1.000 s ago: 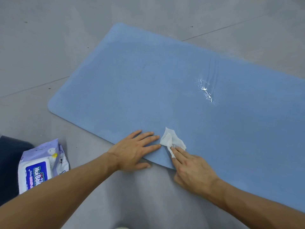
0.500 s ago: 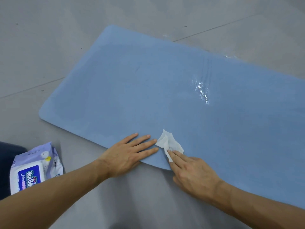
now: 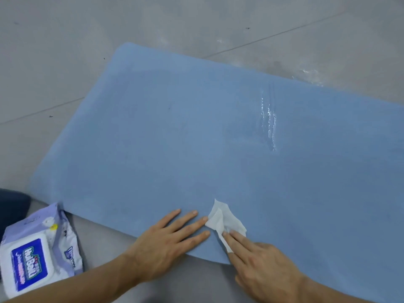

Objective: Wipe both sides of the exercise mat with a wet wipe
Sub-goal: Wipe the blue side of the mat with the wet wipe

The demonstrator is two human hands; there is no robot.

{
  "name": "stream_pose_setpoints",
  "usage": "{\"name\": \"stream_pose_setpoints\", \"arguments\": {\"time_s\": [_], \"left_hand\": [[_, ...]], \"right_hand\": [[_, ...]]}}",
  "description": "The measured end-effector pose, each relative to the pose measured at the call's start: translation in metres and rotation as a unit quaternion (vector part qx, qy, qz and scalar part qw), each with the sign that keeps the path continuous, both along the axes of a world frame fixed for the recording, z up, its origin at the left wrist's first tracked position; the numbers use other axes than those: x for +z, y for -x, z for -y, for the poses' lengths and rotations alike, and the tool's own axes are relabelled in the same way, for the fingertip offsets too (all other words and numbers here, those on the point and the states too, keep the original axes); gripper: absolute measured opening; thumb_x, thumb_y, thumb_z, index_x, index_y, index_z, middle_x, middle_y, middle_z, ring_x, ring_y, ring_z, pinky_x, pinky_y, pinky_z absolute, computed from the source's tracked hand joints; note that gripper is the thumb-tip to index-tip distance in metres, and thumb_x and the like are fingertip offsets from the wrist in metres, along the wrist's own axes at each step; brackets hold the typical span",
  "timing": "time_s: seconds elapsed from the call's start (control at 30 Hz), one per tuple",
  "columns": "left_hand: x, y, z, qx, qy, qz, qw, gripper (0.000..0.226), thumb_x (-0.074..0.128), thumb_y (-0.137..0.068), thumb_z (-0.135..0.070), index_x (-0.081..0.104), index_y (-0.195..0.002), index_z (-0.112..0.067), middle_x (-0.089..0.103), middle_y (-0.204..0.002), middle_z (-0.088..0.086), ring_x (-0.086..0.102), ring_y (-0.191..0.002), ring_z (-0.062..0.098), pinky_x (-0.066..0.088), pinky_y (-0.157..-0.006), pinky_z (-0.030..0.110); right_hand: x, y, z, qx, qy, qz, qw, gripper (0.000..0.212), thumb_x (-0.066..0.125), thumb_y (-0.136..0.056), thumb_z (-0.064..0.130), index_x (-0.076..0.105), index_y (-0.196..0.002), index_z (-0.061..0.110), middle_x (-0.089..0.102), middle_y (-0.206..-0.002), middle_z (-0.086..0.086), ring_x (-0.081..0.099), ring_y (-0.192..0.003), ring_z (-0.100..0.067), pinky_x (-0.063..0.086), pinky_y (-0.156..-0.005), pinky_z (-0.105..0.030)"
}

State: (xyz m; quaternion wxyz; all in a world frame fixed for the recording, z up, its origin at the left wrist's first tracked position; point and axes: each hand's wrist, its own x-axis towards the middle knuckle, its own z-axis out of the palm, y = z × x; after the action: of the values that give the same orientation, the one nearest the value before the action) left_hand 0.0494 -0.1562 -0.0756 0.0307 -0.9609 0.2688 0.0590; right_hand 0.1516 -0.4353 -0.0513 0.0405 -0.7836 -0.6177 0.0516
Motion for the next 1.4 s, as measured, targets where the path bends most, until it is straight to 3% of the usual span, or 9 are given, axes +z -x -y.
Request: {"name": "stream_pose_setpoints", "arguments": {"time_s": [0.27,0.33,0.4,0.5,0.8,0.93,1.07,1.23,1.4], "left_hand": [[-0.002,0.011,0.006,-0.032,-0.052,-0.044,0.997,0.074,0.062,-0.095,-0.036,0.032,-0.162,-0.026,0.026,-0.17,0.005,0.03,-0.154,0.028,0.024,-0.118,0.051],[0.0,0.003,-0.002,-0.064,-0.051,-0.044,0.996,0.069,0.052,-0.101,-0.053,0.032,-0.162,-0.027,0.027,-0.169,0.004,0.028,-0.155,0.027,0.023,-0.118,0.054],[0.004,-0.007,-0.01,-0.086,-0.038,-0.055,0.994,0.072,0.036,-0.102,-0.066,0.031,-0.162,-0.027,0.025,-0.17,0.004,0.024,-0.156,0.028,0.021,-0.118,0.056],[0.003,-0.029,-0.017,-0.046,-0.003,-0.068,0.997,0.076,0.03,-0.102,-0.07,0.028,-0.163,-0.024,0.019,-0.172,0.005,0.017,-0.158,0.028,0.018,-0.119,0.058],[-0.012,-0.121,-0.028,0.12,0.02,-0.058,0.991,0.065,0.03,-0.104,-0.058,0.041,-0.158,-0.024,0.03,-0.168,0.001,0.031,-0.154,0.024,0.034,-0.119,0.055],[-0.013,-0.161,-0.045,0.169,0.02,-0.041,0.985,0.067,0.024,-0.103,-0.058,0.039,-0.159,-0.026,0.03,-0.168,0.0,0.03,-0.154,0.025,0.028,-0.122,0.054],[-0.013,-0.195,-0.052,0.212,0.024,-0.043,0.976,0.075,0.004,-0.098,-0.064,0.018,-0.165,-0.032,0.009,-0.173,-0.006,0.01,-0.159,0.02,0.013,-0.128,0.049],[-0.015,-0.228,-0.05,0.217,0.053,-0.034,0.974,0.076,0.006,-0.096,-0.067,0.02,-0.164,-0.035,0.01,-0.173,-0.006,0.011,-0.159,0.02,0.013,-0.127,0.051],[-0.016,-0.258,-0.055,0.269,0.07,-0.038,0.96,0.069,0.02,-0.102,-0.065,0.016,-0.164,-0.037,0.005,-0.174,-0.007,0.003,-0.159,0.018,0.006,-0.127,0.055]], "right_hand": [[-0.015,0.01,0.015,0.012,-0.028,0.024,0.999,0.055,0.026,-0.102,0.012,0.075,-0.08,0.023,0.074,-0.126,-0.004,0.071,-0.115,-0.016,0.049,-0.049,-0.021],[-0.017,0.007,0.017,0.023,0.003,-0.005,1.0,0.046,0.036,-0.107,0.027,0.079,-0.093,0.024,0.072,-0.131,-0.002,0.068,-0.121,-0.017,0.058,-0.074,-0.025],[-0.013,0.001,0.019,0.018,0.036,-0.028,0.999,0.054,0.04,-0.104,0.057,0.079,-0.111,0.02,0.066,-0.141,-0.004,0.061,-0.132,-0.019,0.047,-0.103,-0.03],[-0.012,-0.012,0.02,-0.016,0.041,-0.013,0.999,0.071,0.047,-0.098,0.066,0.066,-0.138,0.009,0.052,-0.155,-0.009,0.047,-0.145,-0.022,0.031,-0.116,-0.034],[-0.03,-0.078,-0.017,-0.123,0.003,0.005,0.992,0.058,0.043,-0.105,0.038,0.052,-0.148,0.0,0.046,-0.159,-0.015,0.042,-0.149,-0.027,0.032,-0.119,-0.04],[-0.034,-0.147,-0.035,-0.234,-0.005,0.003,0.972,0.056,0.034,-0.105,0.033,0.053,-0.144,-0.002,0.048,-0.156,-0.018,0.05,-0.141,-0.035,0.035,-0.112,-0.042],[-0.036,-0.189,-0.043,-0.302,0.04,-0.019,0.952,0.054,0.032,-0.107,0.033,0.049,-0.145,-0.002,0.036,-0.163,-0.017,0.036,-0.151,-0.034,0.04,-0.116,-0.048],[-0.035,-0.156,-0.053,-0.207,0.057,-0.079,0.973,0.08,0.028,-0.103,0.056,0.007,-0.166,0.013,0.012,-0.174,-0.003,0.013,-0.159,-0.021,0.02,-0.126,-0.038],[-0.036,-0.135,-0.038,-0.141,0.055,-0.035,0.988,0.082,0.03,-0.106,0.063,0.013,-0.166,0.011,0.011,-0.174,-0.001,0.007,-0.16,-0.015,0.013,-0.129,-0.037]]}}
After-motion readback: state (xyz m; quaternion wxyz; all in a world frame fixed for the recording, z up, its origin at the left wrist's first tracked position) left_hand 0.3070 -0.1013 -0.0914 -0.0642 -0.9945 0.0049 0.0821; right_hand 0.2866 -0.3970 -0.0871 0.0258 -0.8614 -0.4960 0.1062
